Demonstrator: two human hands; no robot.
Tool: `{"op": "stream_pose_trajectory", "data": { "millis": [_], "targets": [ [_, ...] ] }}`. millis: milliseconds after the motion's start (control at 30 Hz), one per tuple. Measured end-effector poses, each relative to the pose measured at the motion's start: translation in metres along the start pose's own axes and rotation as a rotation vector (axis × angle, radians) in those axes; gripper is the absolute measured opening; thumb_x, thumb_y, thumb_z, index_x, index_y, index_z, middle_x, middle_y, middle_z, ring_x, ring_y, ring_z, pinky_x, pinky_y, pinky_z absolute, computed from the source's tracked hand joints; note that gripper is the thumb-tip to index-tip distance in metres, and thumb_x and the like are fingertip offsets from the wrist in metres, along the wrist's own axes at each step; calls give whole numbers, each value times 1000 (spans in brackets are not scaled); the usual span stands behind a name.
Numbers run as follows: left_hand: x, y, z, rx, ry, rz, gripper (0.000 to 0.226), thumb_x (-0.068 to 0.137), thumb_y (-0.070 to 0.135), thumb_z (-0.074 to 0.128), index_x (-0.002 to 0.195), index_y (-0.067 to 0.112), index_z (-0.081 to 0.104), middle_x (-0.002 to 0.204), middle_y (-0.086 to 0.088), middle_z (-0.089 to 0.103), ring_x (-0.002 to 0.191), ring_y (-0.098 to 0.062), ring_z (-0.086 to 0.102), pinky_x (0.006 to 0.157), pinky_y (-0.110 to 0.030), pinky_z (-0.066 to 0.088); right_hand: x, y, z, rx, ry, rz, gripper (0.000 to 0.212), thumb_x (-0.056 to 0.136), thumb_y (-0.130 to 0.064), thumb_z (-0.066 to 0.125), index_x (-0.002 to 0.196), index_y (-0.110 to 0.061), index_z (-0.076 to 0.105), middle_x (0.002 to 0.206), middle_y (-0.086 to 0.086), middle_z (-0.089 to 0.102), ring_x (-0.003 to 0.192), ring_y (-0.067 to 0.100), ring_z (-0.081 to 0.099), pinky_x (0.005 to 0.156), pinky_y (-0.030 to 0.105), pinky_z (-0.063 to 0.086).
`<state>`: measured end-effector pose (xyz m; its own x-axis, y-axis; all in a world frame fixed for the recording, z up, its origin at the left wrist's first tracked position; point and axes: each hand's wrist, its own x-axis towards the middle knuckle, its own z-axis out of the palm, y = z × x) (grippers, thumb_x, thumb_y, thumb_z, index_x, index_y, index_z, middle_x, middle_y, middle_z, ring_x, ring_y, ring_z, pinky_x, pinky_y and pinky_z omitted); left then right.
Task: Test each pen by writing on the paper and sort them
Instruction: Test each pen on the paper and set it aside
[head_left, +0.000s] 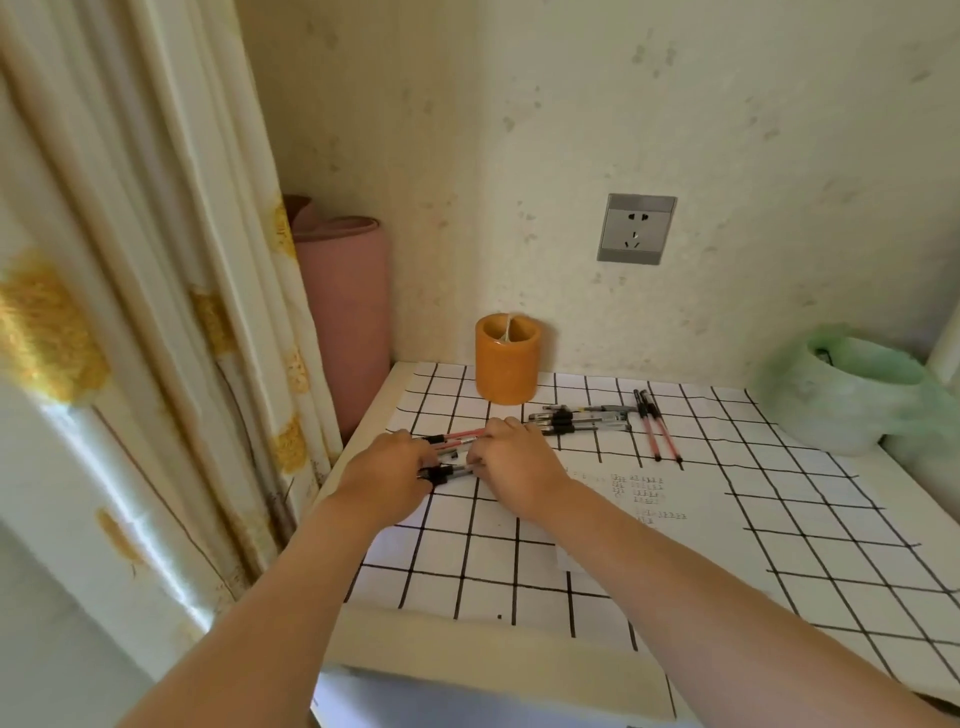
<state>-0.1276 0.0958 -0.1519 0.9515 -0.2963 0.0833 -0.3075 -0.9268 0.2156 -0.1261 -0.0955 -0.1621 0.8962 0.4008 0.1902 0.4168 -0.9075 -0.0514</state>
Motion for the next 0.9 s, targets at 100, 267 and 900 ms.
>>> {"op": "stream_pose_trajectory", "data": {
  "millis": [100,267,900],
  "targets": [
    [-1,-2,1,-16,55,-2,31,88,29,66,119,30,62,112,4,54,107,-15,46,83,-26,44,2,2,-3,73,17,21,21,97,-28,58,116,-23,67,115,2,56,110,23,51,98,40,38],
    [2,3,-17,-110,112,-1,19,91,35,62,109,33,65,98,9,65,89,-11,56,77,-30,50,-1,5,-22,210,155,39,9,96,-21,59,101,-21,68,98,-3,64,91,17,59,87,41,47],
    [-11,105,-25,-470,-38,198,8,92,35,62,94,30,68,83,11,63,74,-3,54,69,-26,45,-99,45,-91,196,-25,158,14,100,-31,51,98,-26,64,84,-7,63,79,16,59,68,36,49]
  ]
}}
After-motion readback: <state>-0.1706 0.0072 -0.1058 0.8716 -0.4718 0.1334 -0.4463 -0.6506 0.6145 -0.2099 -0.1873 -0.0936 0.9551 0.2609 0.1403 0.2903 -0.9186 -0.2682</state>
